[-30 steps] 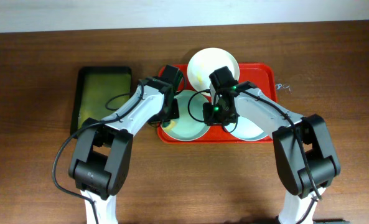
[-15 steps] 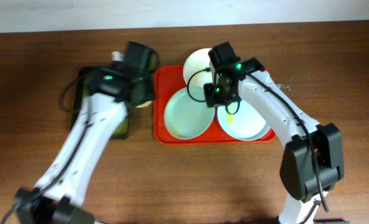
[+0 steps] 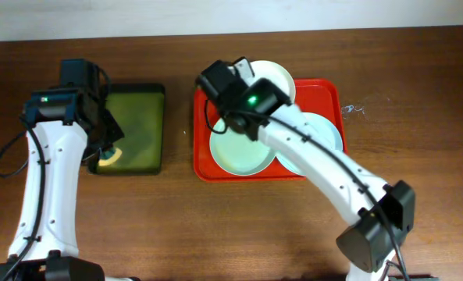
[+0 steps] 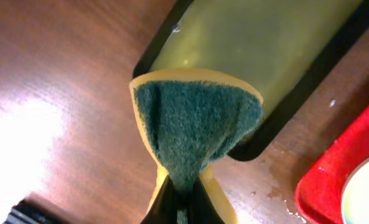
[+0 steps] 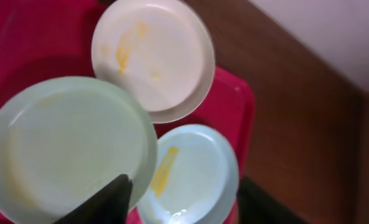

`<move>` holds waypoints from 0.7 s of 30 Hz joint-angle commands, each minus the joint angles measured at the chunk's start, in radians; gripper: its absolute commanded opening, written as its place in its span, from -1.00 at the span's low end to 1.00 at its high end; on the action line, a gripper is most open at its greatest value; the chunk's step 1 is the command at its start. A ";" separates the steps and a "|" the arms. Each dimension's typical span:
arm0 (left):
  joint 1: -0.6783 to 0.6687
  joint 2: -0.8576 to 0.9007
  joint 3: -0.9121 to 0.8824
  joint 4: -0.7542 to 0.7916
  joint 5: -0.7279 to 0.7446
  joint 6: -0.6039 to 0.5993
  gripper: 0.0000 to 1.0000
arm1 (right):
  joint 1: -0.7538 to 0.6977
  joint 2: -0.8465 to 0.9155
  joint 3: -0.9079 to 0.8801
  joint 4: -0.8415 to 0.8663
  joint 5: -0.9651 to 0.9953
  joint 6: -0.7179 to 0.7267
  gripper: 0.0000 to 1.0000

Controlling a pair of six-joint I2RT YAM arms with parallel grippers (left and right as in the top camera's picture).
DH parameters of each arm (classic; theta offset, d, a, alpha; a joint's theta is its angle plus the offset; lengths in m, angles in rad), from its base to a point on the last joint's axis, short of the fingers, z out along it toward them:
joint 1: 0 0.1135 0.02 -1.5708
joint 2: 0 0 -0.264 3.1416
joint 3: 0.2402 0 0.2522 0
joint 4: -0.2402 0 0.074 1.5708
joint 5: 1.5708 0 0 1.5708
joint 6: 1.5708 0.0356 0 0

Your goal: Clean dirty plates on tray and stack at the side

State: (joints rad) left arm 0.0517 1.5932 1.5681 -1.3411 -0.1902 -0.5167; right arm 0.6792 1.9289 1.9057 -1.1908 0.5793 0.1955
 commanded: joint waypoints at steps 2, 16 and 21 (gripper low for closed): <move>0.003 -0.013 0.003 0.004 0.018 0.021 -1.00 | -0.219 0.037 -0.016 -0.009 -0.394 0.025 0.15; 0.003 -0.011 -0.040 0.069 0.018 0.021 -1.00 | -0.462 0.092 -0.346 0.203 -0.890 -0.181 0.27; 0.003 -0.010 -0.043 0.077 0.018 0.021 -1.00 | -0.461 0.092 -0.427 0.281 -0.897 -0.169 -0.07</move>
State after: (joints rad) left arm 0.0528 1.5932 1.5311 -1.2697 -0.1722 -0.5125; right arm 0.2165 2.0193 1.5093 -0.9272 -0.2958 0.0216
